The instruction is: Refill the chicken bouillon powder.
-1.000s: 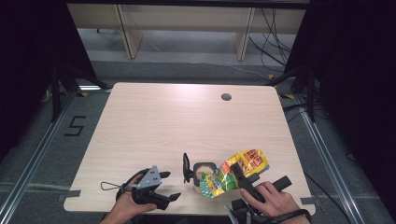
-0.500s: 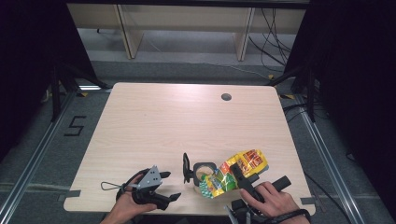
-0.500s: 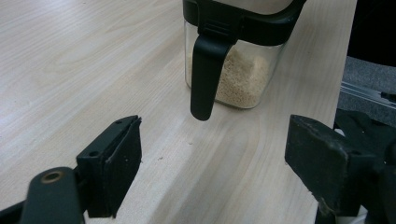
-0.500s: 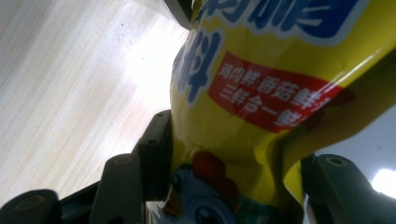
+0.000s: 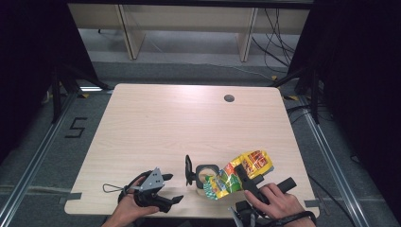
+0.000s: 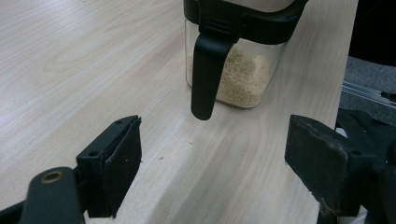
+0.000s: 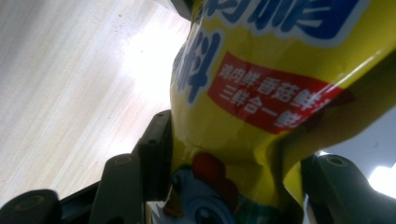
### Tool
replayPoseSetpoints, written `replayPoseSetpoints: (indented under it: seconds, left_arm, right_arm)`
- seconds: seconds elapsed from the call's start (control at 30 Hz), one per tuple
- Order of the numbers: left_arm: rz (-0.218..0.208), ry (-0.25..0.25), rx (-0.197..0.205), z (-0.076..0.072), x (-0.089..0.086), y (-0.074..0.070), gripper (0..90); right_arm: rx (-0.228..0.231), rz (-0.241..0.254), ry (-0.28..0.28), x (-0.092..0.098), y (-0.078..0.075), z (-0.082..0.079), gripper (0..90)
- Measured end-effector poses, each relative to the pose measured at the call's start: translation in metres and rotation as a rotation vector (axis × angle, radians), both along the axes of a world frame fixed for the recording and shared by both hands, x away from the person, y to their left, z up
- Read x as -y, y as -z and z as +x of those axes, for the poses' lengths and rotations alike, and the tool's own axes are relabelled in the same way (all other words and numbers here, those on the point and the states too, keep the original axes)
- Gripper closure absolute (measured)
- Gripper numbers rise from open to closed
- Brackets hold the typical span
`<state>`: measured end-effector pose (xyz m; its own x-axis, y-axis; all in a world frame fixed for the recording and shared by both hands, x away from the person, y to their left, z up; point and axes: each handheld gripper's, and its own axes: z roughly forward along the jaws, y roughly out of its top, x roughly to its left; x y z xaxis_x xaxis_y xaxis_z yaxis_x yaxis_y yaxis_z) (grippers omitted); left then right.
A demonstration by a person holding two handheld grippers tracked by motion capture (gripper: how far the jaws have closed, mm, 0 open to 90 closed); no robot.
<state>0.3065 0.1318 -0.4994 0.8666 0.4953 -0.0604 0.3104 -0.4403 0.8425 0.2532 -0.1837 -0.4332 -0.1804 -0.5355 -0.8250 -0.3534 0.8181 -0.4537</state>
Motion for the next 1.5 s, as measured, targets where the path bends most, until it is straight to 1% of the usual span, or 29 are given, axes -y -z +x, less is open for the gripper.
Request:
replayPoseSetpoints:
  seconds: [0.07,0.1,0.2,0.23,0.27,0.3,0.37,0.4,0.43,0.5,0.57,0.7,0.77,0.87,0.9,1.0,1.03,1.07,1.13,1.17,1.2,1.27,1.3,1.33,1.37,1.4,1.43,1.47,1.5]
  left_arm:
    - [-0.001,0.002,-0.006,-0.0002,-0.0002,-0.0005,18.4]
    - [-0.001,-0.005,0.005,0.0001,-0.0002,-0.0002,18.4]
    - [-0.008,-0.013,-0.012,-0.0001,0.0003,0.0005,18.4]
    - [0.009,-0.007,-0.008,0.0004,-0.0008,0.0,18.4]
    - [-0.003,-0.011,-0.013,-0.0002,0.0001,-0.0001,18.4]
    - [-0.005,-0.001,0.007,0.0003,-0.0003,-0.0003,18.4]
    - [-0.011,0.006,0.009,0.0003,-0.0001,-0.0007,18.4]
    - [0.002,0.017,0.02,0.0013,-0.001,-0.0012,18.4]
    - [-0.006,-0.005,-0.002,-0.0003,-0.0004,-0.0006,18.4]
    - [0.001,0.0,0.01,0.0005,-0.0006,-0.0003,18.4]
    - [-0.008,-0.007,0.001,-0.0003,-0.0001,-0.0002,18.4]
    - [-0.001,-0.011,0.002,0.0003,-0.0002,-0.0004,18.4]
    - [0.003,-0.002,0.0,0.0003,-0.0007,-0.0002,18.4]
    - [0.008,-0.004,-0.002,0.0004,-0.0007,-0.0016,18.4]
    - [0.003,0.002,0.001,0.0003,-0.0003,-0.0016,18.4]
    - [0.002,-0.005,-0.002,-0.0002,0.0001,-0.0008,18.4]
    - [0.004,-0.004,0.004,0.0004,0.0,-0.0009,18.4]
    - [0.009,0.003,-0.006,0.0007,-0.0003,-0.0013,18.4]
    - [-0.001,-0.002,-0.001,0.0,0.0005,-0.0004,18.4]
    - [0.008,0.005,-0.001,0.0002,-0.0001,-0.0013,18.4]
    - [0.004,0.008,0.008,0.0008,0.0002,-0.001,18.4]
    - [0.003,-0.003,0.003,0.0001,0.0003,-0.0011,18.4]
    - [0.007,0.005,-0.001,0.0004,-0.0002,-0.0011,18.4]
    - [0.003,0.002,-0.005,0.0002,0.0002,-0.001,18.4]
    - [-0.006,-0.005,0.002,0.0002,0.0008,-0.0005,18.4]
    - [0.005,0.001,-0.004,0.0,0.0001,-0.0016,18.4]
    - [0.01,0.004,-0.003,0.0,-0.0002,-0.0018,18.4]
    - [0.012,0.01,0.001,0.0002,-0.0006,-0.0019,18.4]
    - [0.031,0.012,0.006,0.001,-0.0016,-0.0023,18.4]
  right_arm:
    - [-0.002,0.008,-0.002,0.0007,0.0001,0.0008,48.8]
    - [-0.001,0.006,-0.002,0.0008,-0.0003,0.0009,48.9]
    - [0.0,0.015,0.001,0.0017,-0.002,0.0009,48.9]
    - [0.002,0.015,0.005,0.0019,-0.0017,0.001,48.9]
    - [0.001,0.014,0.005,0.0018,-0.0013,0.0012,48.9]
    - [-0.004,0.029,0.005,0.0018,-0.0002,0.0013,48.9]
    - [-0.006,0.028,0.001,0.0016,-0.0004,0.0015,48.9]
    - [-0.006,0.03,0.005,0.0019,-0.0004,0.0012,48.9]
    - [-0.002,0.018,0.007,0.0015,-0.0018,0.001,48.9]
    - [-0.003,0.035,0.024,0.0017,-0.0008,0.0,48.9]
    - [-0.015,0.015,0.006,0.0012,-0.0006,0.0015,48.9]
    - [0.001,0.009,0.003,0.0014,-0.0018,0.0005,48.9]
    - [0.01,0.031,0.0,0.0003,-0.0027,0.0003,48.9]
    - [0.001,-0.012,-0.002,-0.0023,0.0009,-0.0009,48.9]
    - [-0.004,0.004,-0.002,-0.0023,0.0013,-0.0015,49.0]
    - [0.009,-0.004,-0.008,-0.0028,-0.0016,-0.0023,49.0]
    - [0.01,0.009,-0.008,-0.0025,-0.0023,-0.0026,49.1]
    - [0.009,0.012,-0.004,-0.0022,-0.0021,-0.0028,49.1]
    - [0.014,-0.011,0.004,-0.0014,-0.0006,-0.0018,49.1]
    - [0.008,-0.016,0.001,-0.0011,-0.0006,-0.0011,49.1]
    - [0.003,-0.005,0.003,0.0,-0.0001,-0.0005,49.1]
    - [0.0,0.0,0.011,0.0005,0.0,-0.0008,49.1]
    - [0.011,-0.004,0.005,-0.0004,-0.0027,-0.0012,49.2]
    - [0.006,0.03,0.006,-0.0008,-0.0038,-0.0018,49.2]
    - [0.022,0.045,0.0,-0.0005,-0.0017,-0.0019,49.2]
    - [0.026,-0.033,-0.008,-0.0017,-0.0028,-0.0009,49.3]
    - [0.035,-0.031,0.011,-0.0014,0.0008,-0.0015,49.5]
    - [0.023,-0.037,0.008,-0.0016,-0.0004,-0.0007,49.6]
    - [0.007,-0.008,0.006,-0.0002,-0.0013,-0.0005,49.7]
